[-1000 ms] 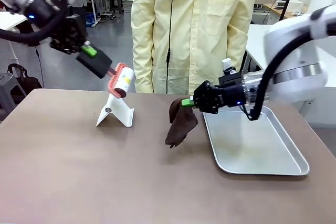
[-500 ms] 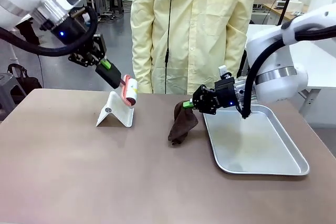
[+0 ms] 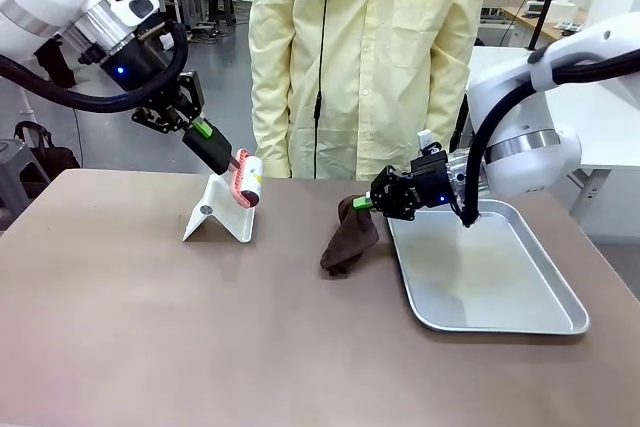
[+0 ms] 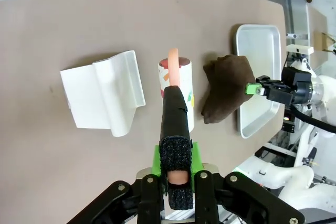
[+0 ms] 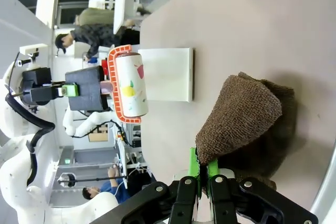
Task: Clean the surface of the table.
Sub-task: Return the Lint Roller and towel to their original positions.
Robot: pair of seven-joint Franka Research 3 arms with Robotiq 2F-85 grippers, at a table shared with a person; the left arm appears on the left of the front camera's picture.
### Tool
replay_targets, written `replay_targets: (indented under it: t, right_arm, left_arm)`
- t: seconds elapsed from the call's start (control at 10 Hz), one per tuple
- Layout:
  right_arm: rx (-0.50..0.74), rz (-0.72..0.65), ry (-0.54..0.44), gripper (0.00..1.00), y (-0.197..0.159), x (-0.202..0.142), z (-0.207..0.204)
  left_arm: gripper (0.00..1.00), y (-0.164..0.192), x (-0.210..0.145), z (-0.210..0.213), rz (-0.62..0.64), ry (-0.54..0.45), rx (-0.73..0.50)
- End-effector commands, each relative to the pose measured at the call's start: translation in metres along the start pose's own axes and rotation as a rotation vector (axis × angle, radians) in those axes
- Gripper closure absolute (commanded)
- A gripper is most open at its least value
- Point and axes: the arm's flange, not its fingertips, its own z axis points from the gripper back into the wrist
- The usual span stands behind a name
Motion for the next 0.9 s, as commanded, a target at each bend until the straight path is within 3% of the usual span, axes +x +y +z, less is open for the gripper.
replay_targets:
  t: [0.0, 0.3, 0.8]
  right_arm:
    - [0.009, -0.002, -0.017, 0.94, 0.006, -0.003, 0.000]
    - [-0.123, 0.094, 0.008, 0.94, 0.010, 0.003, -0.011]
    - [-0.203, 0.066, 0.076, 0.94, -0.001, 0.006, -0.027]
  left_arm:
    - [0.78, -0.002, -0.001, 0.004, -0.007, -0.014, 0.002]
    - [0.78, 0.000, 0.003, -0.014, 0.029, 0.009, 0.038]
    - [0.78, 0.008, 0.015, -0.042, 0.085, 0.039, 0.090]
